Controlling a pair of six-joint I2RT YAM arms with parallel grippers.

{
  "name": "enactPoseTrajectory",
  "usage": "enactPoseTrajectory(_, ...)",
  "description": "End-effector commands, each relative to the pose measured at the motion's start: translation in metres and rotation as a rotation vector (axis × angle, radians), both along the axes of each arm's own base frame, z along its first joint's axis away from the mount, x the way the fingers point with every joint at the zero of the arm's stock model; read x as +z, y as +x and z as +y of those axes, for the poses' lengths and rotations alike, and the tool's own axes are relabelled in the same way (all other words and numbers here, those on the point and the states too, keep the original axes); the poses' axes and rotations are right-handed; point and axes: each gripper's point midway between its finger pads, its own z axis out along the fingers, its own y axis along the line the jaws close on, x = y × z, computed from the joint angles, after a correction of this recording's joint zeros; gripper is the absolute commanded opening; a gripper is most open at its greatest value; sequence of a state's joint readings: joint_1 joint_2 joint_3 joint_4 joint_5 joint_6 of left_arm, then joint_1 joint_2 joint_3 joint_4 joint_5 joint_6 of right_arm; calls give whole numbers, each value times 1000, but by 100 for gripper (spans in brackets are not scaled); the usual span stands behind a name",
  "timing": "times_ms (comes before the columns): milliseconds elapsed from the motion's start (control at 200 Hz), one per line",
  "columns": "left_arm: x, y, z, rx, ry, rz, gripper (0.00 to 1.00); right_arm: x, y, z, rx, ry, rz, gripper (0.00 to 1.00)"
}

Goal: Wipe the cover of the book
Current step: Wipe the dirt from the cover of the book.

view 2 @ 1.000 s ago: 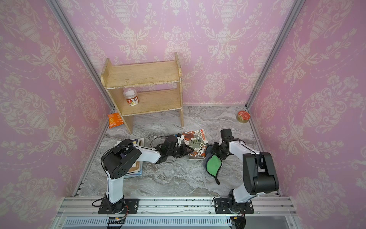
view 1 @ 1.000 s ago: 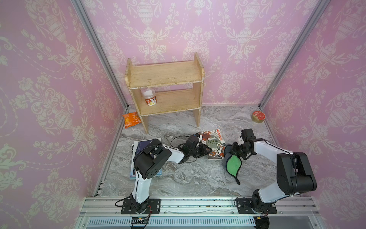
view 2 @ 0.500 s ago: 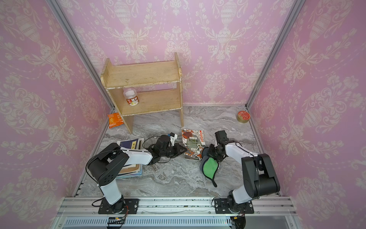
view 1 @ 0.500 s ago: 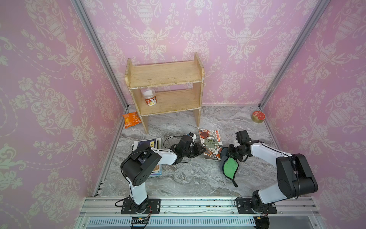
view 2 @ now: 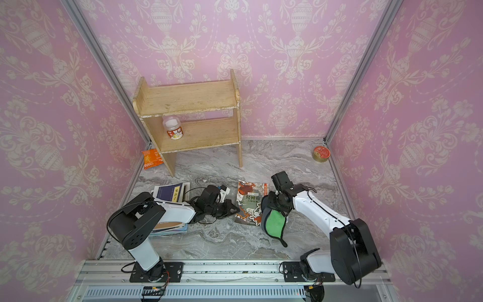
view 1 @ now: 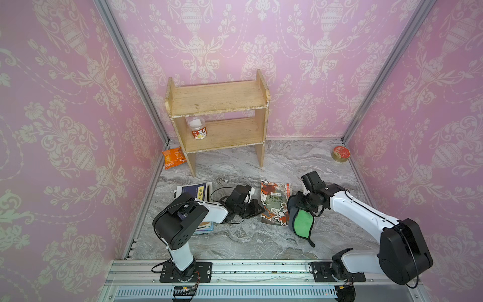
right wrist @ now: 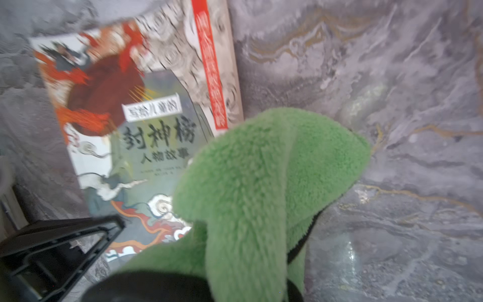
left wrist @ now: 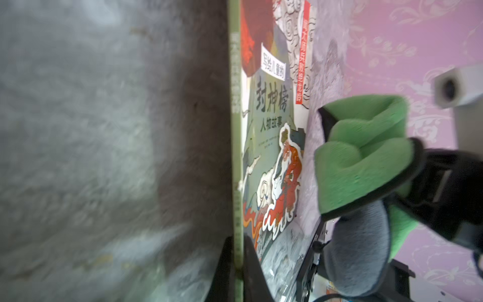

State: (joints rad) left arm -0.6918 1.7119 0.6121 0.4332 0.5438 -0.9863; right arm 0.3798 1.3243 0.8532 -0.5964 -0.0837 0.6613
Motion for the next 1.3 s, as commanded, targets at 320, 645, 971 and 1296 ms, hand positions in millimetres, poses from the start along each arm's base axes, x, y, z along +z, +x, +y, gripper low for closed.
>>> enactPoseTrajectory(320, -9, -41, 23, -41, 42, 16, 0, -22, 48, 56, 137, -76, -28, 0)
enactPoseTrajectory(645, -14, -44, 23, -27, 54, 22, 0, -78, 47, 121, 185, -75, 59, 0)
enactPoseTrajectory(971, -21, -40, 33, 66, 59, 13, 0, -87, 53, 135, 184, -52, 69, 0)
enactPoseTrajectory(1296, -25, -38, 32, 88, 37, 18, 0, -103, 6, 13, -39, -169, 145, 0)
